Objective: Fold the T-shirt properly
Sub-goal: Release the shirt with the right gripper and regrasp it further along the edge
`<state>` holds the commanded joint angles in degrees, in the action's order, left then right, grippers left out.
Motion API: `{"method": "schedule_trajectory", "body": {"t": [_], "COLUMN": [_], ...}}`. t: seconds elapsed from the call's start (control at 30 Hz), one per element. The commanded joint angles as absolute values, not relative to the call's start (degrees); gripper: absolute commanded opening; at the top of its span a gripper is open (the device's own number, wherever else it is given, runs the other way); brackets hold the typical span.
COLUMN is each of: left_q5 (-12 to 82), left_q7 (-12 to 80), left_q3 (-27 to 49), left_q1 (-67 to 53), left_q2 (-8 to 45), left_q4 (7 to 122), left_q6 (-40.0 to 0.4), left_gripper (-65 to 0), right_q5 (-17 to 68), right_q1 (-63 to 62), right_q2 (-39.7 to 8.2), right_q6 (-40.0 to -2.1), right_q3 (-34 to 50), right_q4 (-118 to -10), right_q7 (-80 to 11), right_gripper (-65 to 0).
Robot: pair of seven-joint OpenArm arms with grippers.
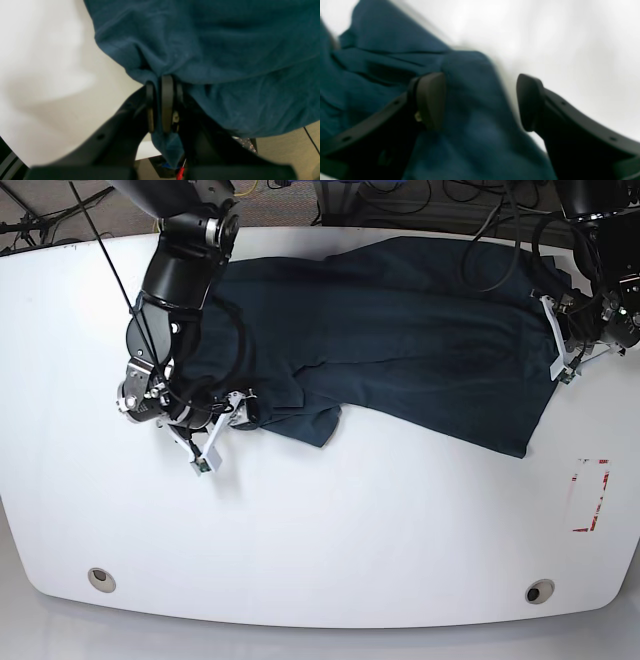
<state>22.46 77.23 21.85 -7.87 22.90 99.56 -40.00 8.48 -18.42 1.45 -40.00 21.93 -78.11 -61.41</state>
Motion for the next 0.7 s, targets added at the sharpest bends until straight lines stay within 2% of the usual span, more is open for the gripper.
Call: {"method": "schedule_trajectory", "body": {"t": [0.13, 0.23, 0.37, 0.57, 0.63, 0.67, 0.7], "left_q5": [22.5, 22.5, 22.5, 22.5, 22.5, 22.5, 22.5], "left_q7": [77.2, 77.2, 77.2, 77.2, 77.2, 77.2, 77.2], "left_q3": [21.8, 21.8, 21.8, 19.5, 18.9, 18.8, 18.8], "left_q1": [-7.9, -7.9, -7.9, -7.4, -7.0, -6.9, -6.9], "left_q2": [22.9, 22.9, 22.9, 22.9, 22.9, 22.9, 22.9], "left_q4": [99.6, 99.6, 99.6, 99.6, 99.6, 99.6, 99.6], "left_q6": [-40.0, -40.0, -40.0, -40.0, -40.0, -40.0, -40.0], "left_gripper": [-64.6, -64.6, -64.6, -64.6, -64.6, -64.6, -64.6], "right_q5": [8.5, 8.5, 8.5, 8.4, 8.3, 8.1, 8.1], "right_q1": [-18.3, -18.3, -18.3, -18.4, -18.0, -17.8, -17.4], "right_q2": [2.0, 2.0, 2.0, 1.6, 1.6, 1.6, 1.6], "right_q6": [-40.0, -40.0, -40.0, -40.0, -40.0, -40.0, -40.0], "right_q3": [22.1, 22.1, 22.1, 22.1, 22.2, 22.2, 22.2], "right_q4": [-78.0, -78.0, -78.5, -78.9, -80.7, -82.3, -83.3], "right_q7": [-61.2, -61.2, -61.2, -61.3, -61.4, -61.6, -61.7], "right_gripper": [-46.6, -54.1, -58.2, -58.8, -61.2, -64.8, -65.0]}}
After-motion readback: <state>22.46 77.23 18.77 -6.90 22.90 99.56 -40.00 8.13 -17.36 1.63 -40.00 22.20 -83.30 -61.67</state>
